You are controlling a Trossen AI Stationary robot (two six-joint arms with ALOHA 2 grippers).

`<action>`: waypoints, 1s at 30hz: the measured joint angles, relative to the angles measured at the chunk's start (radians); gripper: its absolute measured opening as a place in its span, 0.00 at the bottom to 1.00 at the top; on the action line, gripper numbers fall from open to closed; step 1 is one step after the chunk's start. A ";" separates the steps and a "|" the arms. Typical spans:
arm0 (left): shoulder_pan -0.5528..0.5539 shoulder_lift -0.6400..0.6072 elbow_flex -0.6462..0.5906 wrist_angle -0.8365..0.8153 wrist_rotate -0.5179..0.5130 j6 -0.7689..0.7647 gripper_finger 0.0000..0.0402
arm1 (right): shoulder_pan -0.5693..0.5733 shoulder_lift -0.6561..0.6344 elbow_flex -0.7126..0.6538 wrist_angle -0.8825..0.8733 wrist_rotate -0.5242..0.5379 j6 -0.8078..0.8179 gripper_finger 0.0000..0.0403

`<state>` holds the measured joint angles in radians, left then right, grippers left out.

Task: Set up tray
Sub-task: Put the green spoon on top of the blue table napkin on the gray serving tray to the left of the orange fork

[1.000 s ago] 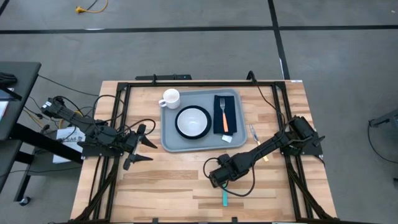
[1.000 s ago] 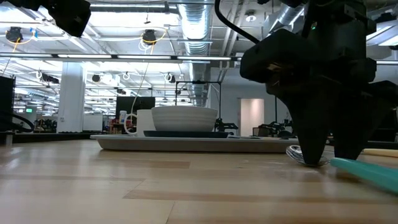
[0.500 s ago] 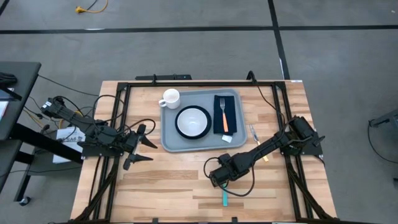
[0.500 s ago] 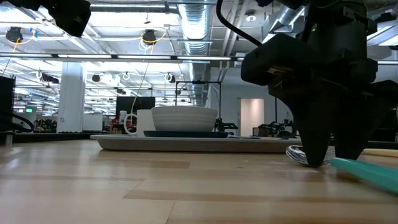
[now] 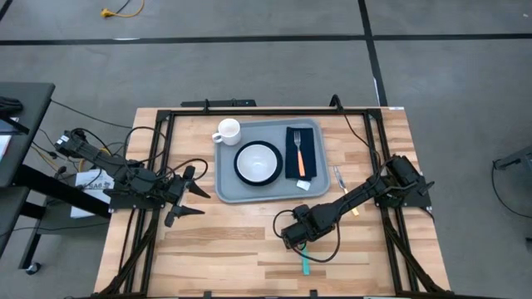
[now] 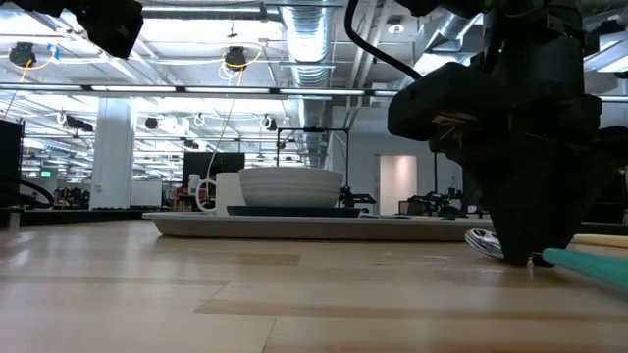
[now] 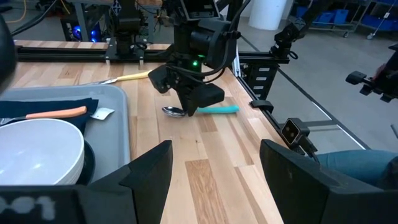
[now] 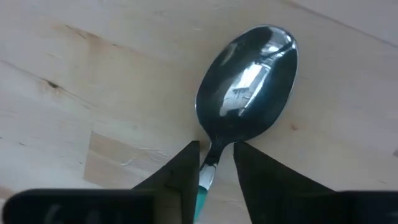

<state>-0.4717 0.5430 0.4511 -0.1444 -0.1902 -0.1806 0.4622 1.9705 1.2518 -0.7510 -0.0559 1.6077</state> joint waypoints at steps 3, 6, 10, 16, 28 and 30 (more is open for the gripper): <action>0.000 0.000 0.000 0.000 0.000 0.000 0.57 | 0.000 0.000 0.000 -0.003 0.000 0.000 0.21; 0.000 0.000 0.000 0.000 0.000 -0.002 0.57 | 0.000 0.000 -0.001 -0.004 0.000 -0.001 0.17; 0.000 0.000 0.000 0.000 0.000 -0.004 0.57 | 0.000 -0.001 -0.001 -0.006 0.001 -0.006 0.11; 0.000 0.000 0.000 0.000 0.000 -0.005 0.57 | 0.000 -0.002 -0.001 -0.004 0.001 -0.029 0.02; 0.000 0.000 0.000 -0.001 0.000 -0.005 0.57 | 0.000 -0.007 -0.001 -0.001 0.004 -0.037 0.01; 0.000 0.000 0.000 -0.001 0.000 -0.005 0.57 | 0.000 -0.010 -0.001 -0.002 0.005 -0.037 0.01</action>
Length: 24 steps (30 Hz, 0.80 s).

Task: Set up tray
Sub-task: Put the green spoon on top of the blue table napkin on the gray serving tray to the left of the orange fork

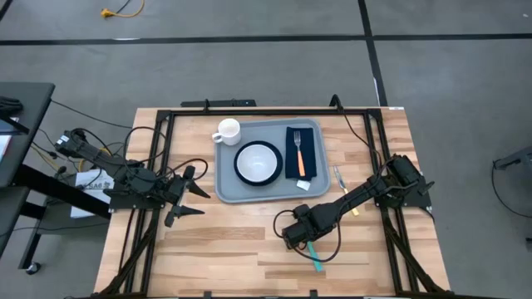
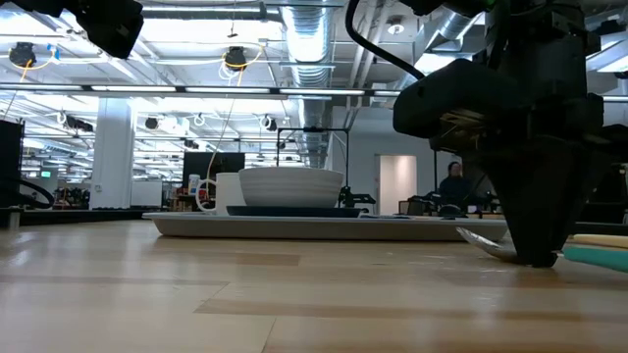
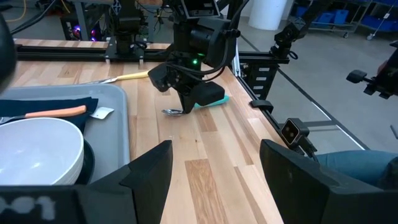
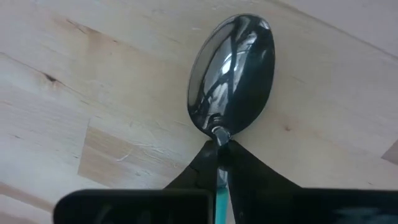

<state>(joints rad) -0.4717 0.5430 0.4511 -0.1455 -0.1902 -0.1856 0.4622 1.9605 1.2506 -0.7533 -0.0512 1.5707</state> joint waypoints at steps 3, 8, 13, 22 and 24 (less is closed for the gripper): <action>0.000 0.000 0.000 0.000 0.000 0.000 0.57 | -0.001 -0.007 -0.001 -0.002 0.001 0.000 0.03; 0.000 0.000 0.000 0.000 0.000 0.000 0.57 | -0.012 -0.021 -0.002 -0.013 -0.004 -0.006 0.01; 0.000 0.000 0.000 0.000 0.000 0.000 0.57 | -0.027 -0.031 0.021 -0.056 -0.005 -0.034 0.00; 0.000 0.000 0.000 -0.002 0.000 0.001 0.57 | -0.062 -0.032 0.095 -0.149 -0.004 -0.105 0.00; 0.000 0.000 0.000 -0.003 0.000 0.001 0.57 | -0.069 -0.032 0.117 -0.181 -0.004 -0.114 0.00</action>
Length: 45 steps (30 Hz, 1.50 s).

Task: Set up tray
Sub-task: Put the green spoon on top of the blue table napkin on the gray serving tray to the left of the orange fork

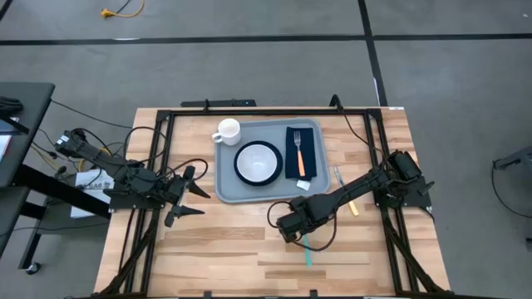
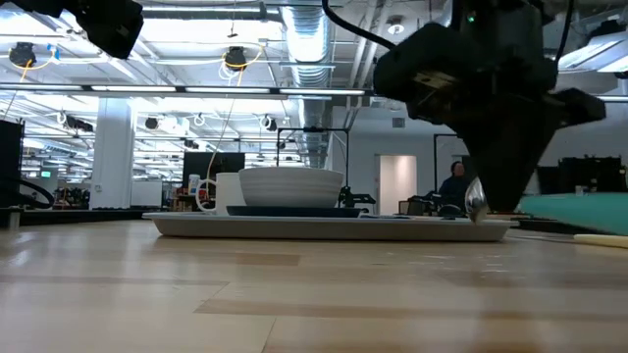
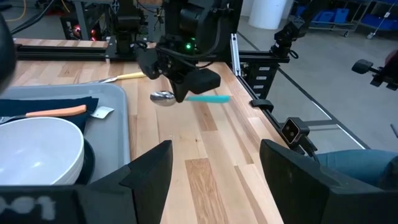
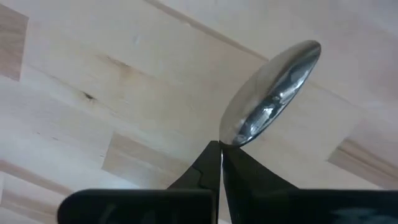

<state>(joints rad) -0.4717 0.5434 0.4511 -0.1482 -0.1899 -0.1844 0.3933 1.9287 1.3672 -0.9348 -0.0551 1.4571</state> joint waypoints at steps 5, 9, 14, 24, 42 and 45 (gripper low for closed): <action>0.000 0.000 0.000 -0.004 0.000 0.004 0.57 | -0.020 -0.001 0.049 -0.081 0.001 -0.032 0.00; 0.000 0.000 0.000 -0.004 0.000 0.006 0.57 | -0.047 -0.003 0.094 -0.156 0.002 -0.073 0.00; 0.000 0.000 0.000 -0.004 0.000 0.006 0.57 | -0.106 -0.003 0.128 -0.170 0.017 -0.142 0.00; 0.000 0.000 0.000 -0.022 0.000 0.006 0.57 | -0.237 -0.003 0.198 -0.193 0.030 -0.305 0.00; 0.000 0.000 0.000 -0.027 0.000 0.006 0.57 | -0.505 -0.003 0.313 -0.231 0.061 -0.535 0.00; 0.000 0.000 0.000 -0.027 0.000 0.006 0.57 | -0.557 -0.003 0.313 -0.204 0.061 -0.570 0.00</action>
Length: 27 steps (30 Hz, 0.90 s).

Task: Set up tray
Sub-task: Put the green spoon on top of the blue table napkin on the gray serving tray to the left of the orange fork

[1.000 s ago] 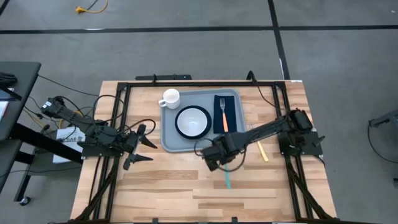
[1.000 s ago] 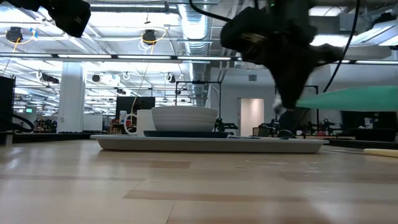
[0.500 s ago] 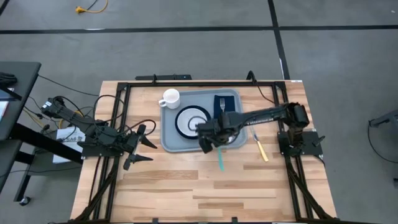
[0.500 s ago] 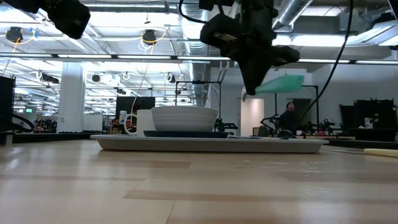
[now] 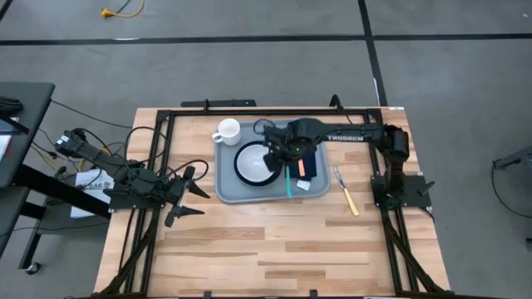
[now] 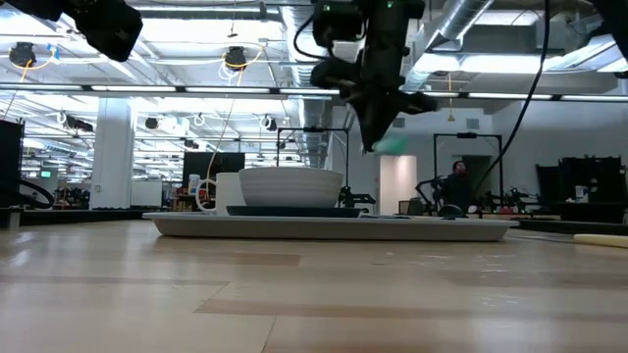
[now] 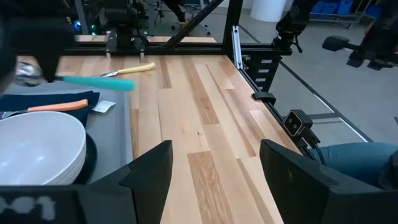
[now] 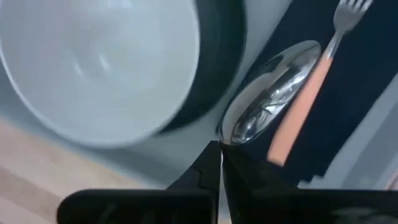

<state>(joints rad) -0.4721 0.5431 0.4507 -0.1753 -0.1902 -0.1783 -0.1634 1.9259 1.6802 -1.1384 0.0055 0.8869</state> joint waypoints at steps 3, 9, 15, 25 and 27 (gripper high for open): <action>0.000 0.000 0.000 0.000 0.000 0.000 0.57 | -0.046 0.004 0.001 0.040 0.000 -0.030 0.00; 0.000 0.000 0.000 0.001 0.000 0.000 0.57 | -0.130 0.022 0.003 0.050 -0.003 -0.076 0.00; 0.000 0.000 0.000 0.001 0.000 0.000 0.57 | -0.186 0.050 0.004 0.032 0.020 -0.092 0.00; 0.000 0.000 0.000 0.001 0.003 -0.002 0.57 | -0.214 0.193 0.000 0.030 0.021 -0.130 0.00; 0.000 0.000 0.000 -0.002 0.010 -0.009 0.57 | -0.220 0.205 0.001 0.030 0.021 -0.135 0.00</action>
<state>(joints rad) -0.4717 0.5430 0.4507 -0.1772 -0.1802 -0.1871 -0.3831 2.1312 1.6814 -1.1083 0.0269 0.7520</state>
